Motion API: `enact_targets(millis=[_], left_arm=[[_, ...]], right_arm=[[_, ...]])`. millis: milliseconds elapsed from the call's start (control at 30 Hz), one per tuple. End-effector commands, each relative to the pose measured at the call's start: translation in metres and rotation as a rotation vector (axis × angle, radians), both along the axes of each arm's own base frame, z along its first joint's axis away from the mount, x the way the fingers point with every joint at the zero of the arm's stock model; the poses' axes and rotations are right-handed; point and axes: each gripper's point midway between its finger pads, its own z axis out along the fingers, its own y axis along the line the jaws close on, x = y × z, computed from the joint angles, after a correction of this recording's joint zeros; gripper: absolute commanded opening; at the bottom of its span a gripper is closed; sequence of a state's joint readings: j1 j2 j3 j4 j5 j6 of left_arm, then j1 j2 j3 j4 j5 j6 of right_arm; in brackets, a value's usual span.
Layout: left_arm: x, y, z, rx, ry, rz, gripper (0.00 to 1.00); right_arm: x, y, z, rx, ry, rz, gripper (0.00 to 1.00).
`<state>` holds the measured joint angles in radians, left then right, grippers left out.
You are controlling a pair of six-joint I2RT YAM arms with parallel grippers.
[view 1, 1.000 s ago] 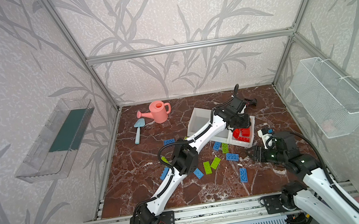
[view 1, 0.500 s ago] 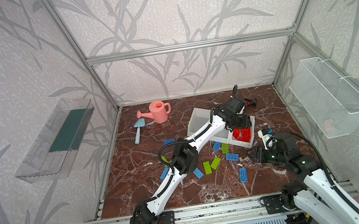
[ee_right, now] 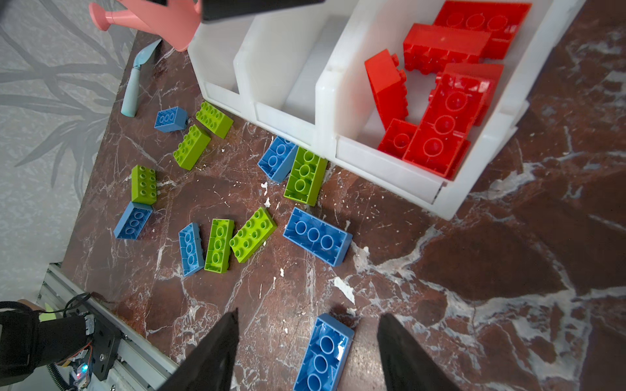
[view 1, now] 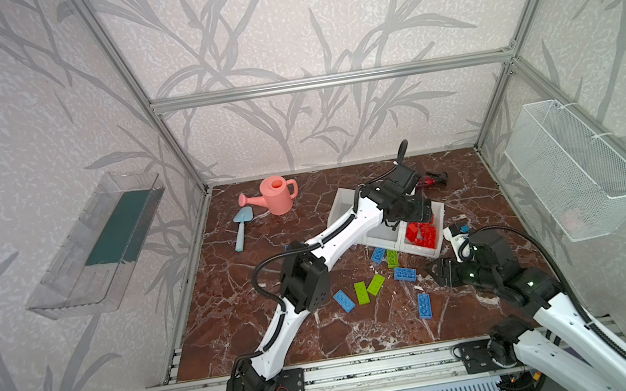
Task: Sort the legos into containers by color
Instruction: 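Open the left gripper to drop the red brick into the red compartment, then lower the right gripper onto a blue brick beside the bin while the left withdraws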
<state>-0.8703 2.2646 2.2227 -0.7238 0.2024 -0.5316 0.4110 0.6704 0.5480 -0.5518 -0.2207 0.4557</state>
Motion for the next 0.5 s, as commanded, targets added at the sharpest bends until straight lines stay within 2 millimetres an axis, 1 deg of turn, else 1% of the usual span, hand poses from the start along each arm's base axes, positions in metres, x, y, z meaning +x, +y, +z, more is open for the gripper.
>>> enact_targets(millis=[0,33,133,233,267,300,333,367,467], left_arm=[[0.008,0.026,0.048,-0.039,-0.128,0.060,0.84],[0.007,0.036,0.052,-0.036,-0.144,0.080,0.85],[0.001,0.066,0.057,-0.024,-0.170,0.135,0.85],[-0.006,0.103,0.050,0.042,-0.171,0.224,0.85],[-0.009,0.115,0.046,0.062,-0.173,0.243,0.85],[-0.012,0.124,0.042,0.076,-0.172,0.258,0.85],[-0.016,0.135,0.037,0.088,-0.172,0.275,0.86],[-0.020,0.145,0.031,0.101,-0.169,0.290,0.86],[-0.032,0.174,0.017,0.139,-0.162,0.340,0.86]], right_arm=[[0.005,0.001,0.004,-0.065,-0.019,-0.005,0.66],[0.005,0.003,0.003,-0.084,-0.020,-0.002,0.66],[0.008,0.010,0.000,-0.132,-0.036,0.020,0.66],[0.013,0.020,-0.007,-0.175,-0.016,0.065,0.69],[0.015,0.022,-0.012,-0.195,0.005,0.075,0.72],[0.016,0.024,-0.016,-0.212,0.025,0.082,0.76],[0.018,0.027,-0.020,-0.227,0.043,0.089,0.87],[0.020,0.030,-0.024,-0.246,0.056,0.092,0.91],[0.027,0.034,-0.034,-0.310,0.070,0.049,0.97]])
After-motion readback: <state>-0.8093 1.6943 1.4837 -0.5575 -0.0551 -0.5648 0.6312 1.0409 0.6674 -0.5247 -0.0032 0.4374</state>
